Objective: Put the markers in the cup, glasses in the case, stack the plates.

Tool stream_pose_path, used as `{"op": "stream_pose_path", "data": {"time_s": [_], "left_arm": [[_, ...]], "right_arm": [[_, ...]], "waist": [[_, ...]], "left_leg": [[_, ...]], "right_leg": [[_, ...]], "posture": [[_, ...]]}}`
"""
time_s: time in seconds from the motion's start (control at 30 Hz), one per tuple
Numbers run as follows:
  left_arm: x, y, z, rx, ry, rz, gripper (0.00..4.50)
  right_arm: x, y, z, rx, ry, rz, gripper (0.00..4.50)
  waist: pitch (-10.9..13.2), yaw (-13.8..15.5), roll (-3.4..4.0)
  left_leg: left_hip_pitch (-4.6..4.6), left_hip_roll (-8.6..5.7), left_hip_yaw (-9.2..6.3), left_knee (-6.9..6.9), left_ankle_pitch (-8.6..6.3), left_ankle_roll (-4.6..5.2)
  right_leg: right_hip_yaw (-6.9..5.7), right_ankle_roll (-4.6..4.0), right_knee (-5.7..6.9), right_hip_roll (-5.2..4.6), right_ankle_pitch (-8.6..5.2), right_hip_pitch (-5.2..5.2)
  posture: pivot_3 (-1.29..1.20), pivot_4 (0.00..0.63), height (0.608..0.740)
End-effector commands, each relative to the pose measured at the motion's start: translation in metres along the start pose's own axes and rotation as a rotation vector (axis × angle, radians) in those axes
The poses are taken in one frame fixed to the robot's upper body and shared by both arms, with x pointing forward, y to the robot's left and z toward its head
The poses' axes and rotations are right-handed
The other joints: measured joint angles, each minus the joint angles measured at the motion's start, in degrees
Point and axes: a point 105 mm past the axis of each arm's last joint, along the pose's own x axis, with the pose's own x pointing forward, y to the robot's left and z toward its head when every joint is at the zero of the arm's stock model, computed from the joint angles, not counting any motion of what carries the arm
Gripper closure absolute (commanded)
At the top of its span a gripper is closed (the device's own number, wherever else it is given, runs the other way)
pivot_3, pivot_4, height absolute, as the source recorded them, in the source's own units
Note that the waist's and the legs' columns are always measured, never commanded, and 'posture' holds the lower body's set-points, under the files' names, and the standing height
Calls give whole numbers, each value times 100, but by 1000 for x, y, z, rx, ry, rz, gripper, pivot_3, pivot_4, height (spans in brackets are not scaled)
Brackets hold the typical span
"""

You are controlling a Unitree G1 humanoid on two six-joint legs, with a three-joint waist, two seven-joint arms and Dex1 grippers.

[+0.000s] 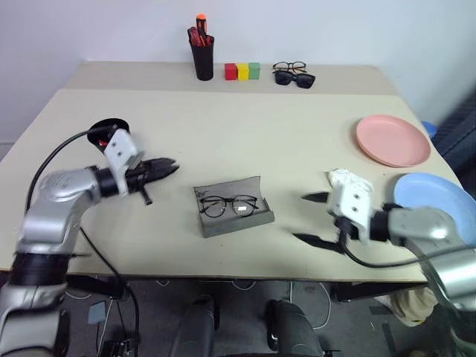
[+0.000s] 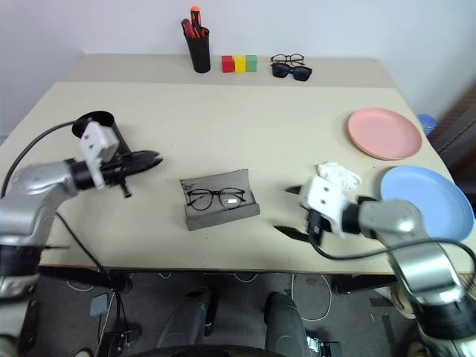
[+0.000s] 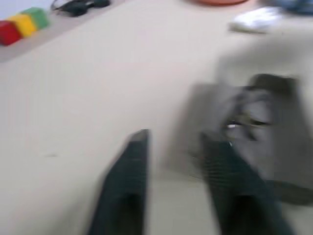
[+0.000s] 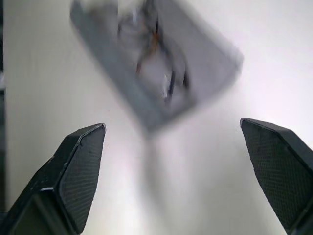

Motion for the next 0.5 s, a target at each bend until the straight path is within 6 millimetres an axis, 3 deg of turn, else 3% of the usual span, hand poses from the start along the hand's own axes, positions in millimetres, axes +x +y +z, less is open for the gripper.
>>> {"op": "stream_pose_path", "data": {"time_s": [0.03,0.17,0.3,0.5], "left_arm": [[25,15,7,87,11,27,4464],[55,18,-1,163,76,-29,4464],[78,5,-10,190,117,-155,4464],[90,-16,-22,169,165,-366,4464]], "right_arm": [[-21,4,4,-65,-25,-54,0],[-29,12,-6,-55,-35,-93,0],[-34,18,-6,-48,-86,-121,0],[-38,23,-4,-55,-135,-130,0]], "waist": [[-2,0,-2],[-3,-40,-5],[-2,-8,-6],[0,2,-11]], "left_leg": [[2,-1,4,0,0,0],[7,1,3,-1,0,0],[8,1,2,-1,0,0],[2,0,1,2,0,0]], "right_leg": [[3,1,0,-1,0,0],[3,2,0,0,1,3],[2,1,1,0,0,3],[1,0,-4,-1,0,4]], "posture": [[0,150,740],[0,150,740],[0,150,740],[0,150,740]]}}
